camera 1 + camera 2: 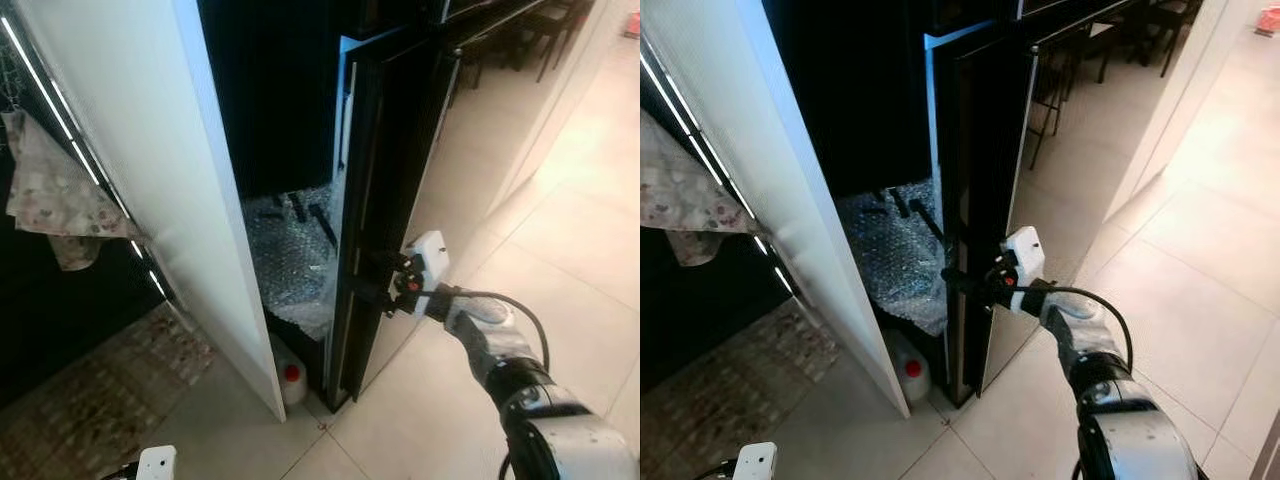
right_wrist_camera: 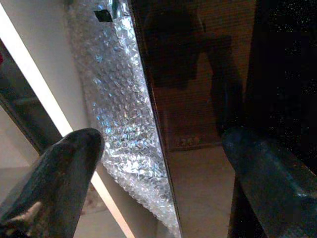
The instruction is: Restocking fridge
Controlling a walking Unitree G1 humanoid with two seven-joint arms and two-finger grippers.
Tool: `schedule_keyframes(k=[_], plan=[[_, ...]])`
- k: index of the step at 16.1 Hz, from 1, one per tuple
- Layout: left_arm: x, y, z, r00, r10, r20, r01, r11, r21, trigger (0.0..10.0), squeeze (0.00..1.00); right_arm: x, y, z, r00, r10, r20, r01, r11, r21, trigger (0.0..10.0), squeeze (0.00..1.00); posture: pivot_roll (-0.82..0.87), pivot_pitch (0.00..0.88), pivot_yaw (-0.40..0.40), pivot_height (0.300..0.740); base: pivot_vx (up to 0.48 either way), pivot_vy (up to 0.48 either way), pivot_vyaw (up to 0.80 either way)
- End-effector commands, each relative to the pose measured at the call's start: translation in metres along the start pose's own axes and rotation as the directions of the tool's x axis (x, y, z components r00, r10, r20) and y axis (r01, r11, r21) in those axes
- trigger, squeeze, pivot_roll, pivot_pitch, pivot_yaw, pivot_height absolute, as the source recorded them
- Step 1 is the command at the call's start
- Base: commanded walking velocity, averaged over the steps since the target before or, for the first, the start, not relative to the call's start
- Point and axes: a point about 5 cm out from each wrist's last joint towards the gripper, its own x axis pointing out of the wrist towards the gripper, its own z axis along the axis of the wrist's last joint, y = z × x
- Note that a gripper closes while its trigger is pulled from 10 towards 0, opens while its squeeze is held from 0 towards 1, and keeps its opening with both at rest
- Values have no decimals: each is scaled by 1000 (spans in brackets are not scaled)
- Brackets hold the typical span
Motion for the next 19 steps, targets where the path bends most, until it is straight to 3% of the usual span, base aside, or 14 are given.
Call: schedule_keyframes(k=[1, 15, 19], plan=[[-1, 3, -5, 1000, 7, -16, -7, 1000, 12, 10000, 0, 10, 3, 12, 1000, 13, 25, -12, 1000, -22, 10000, 0, -115, 55, 24, 740, 0, 0, 0], [-1, 2, -4, 1000, 4, -12, -4, 1000, 6, 10000, 0, 33, 5, 36, 999, -7, 38, 7, 1000, 5, 10000, 0, -103, 61, 20, 740, 0, 0, 0], [-1, 1, -4, 1000, 5, -10, -5, 1000, 0, 10000, 0, 34, 7, 30, 999, -12, 36, 12, 1000, 6, 10000, 0, -103, 63, 14, 740, 0, 0, 0]])
